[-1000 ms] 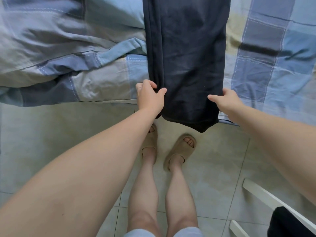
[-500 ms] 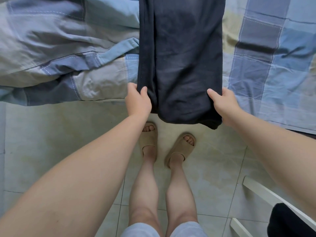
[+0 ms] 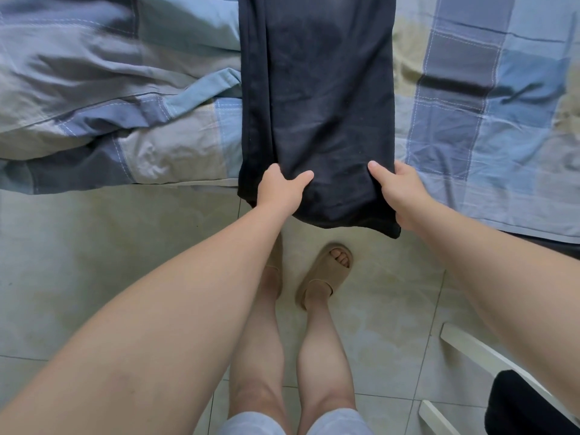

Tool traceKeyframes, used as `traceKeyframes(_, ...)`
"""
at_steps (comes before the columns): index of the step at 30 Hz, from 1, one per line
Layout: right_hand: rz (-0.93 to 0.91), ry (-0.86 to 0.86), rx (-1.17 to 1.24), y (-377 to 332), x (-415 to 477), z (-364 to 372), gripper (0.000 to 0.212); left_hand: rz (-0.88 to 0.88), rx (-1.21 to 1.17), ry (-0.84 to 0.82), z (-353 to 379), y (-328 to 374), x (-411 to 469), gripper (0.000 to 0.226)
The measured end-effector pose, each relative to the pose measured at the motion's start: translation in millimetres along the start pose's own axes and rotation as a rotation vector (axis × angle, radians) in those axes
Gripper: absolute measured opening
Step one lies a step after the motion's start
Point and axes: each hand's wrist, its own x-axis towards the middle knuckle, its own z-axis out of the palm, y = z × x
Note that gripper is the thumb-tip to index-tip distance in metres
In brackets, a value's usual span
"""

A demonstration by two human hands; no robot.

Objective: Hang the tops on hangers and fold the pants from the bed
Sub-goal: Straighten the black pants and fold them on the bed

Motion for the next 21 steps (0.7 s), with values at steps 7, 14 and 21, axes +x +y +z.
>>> traceKeyframes(7, -0.038, -0.044, -0.059, 4, -12, -9, 0.026, 0.347, -0.001, 0.203, -32, -14, -25, 0.039)
traceKeyframes(14, -0.047, -0.101, -0.213, 15, -15, 24, 0.028, 0.182, 0.158, 0.267, -56, -31, -16, 0.036)
traceKeyframes(21, 0.125, -0.411, -0.365, 41, -9, 12, 0.040, 0.016, 0.168, -0.322, -54, -49, 1, 0.036)
